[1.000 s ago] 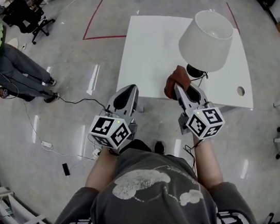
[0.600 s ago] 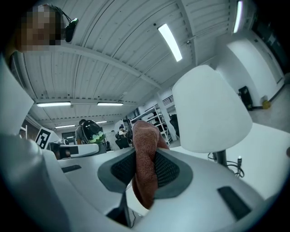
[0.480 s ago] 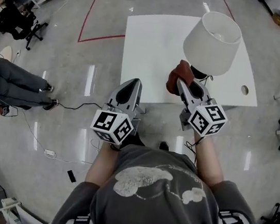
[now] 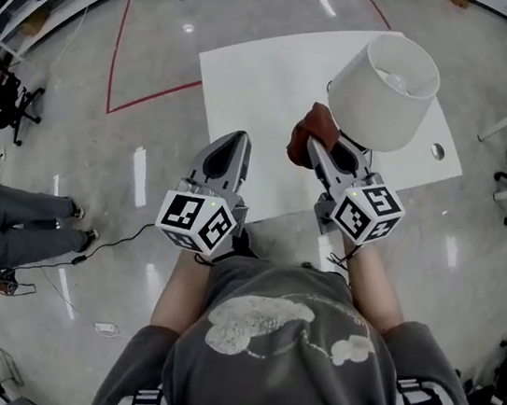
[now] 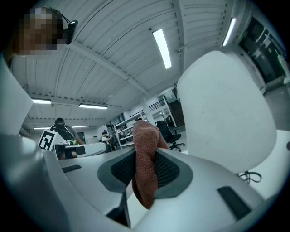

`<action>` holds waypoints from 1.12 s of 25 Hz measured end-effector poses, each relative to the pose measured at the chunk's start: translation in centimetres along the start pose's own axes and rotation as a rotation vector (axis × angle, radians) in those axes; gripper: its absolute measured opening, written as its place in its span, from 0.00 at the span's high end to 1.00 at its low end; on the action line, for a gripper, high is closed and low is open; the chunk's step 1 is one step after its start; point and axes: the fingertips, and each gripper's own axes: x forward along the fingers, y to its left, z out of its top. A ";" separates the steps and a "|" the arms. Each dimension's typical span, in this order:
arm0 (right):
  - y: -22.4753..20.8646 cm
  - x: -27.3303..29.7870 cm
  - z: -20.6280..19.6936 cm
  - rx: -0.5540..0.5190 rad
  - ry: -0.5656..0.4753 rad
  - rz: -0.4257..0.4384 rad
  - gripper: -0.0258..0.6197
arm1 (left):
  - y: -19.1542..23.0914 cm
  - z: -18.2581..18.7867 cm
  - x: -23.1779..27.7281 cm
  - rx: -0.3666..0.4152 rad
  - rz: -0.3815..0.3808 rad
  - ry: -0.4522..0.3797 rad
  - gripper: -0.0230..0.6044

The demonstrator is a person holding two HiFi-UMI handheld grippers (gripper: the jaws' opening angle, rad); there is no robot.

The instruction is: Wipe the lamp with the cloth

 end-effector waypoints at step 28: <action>-4.8 10.2 11.1 0.184 -0.387 -0.627 0.82 | 5.0 5.1 16.1 -0.018 -0.548 0.059 0.95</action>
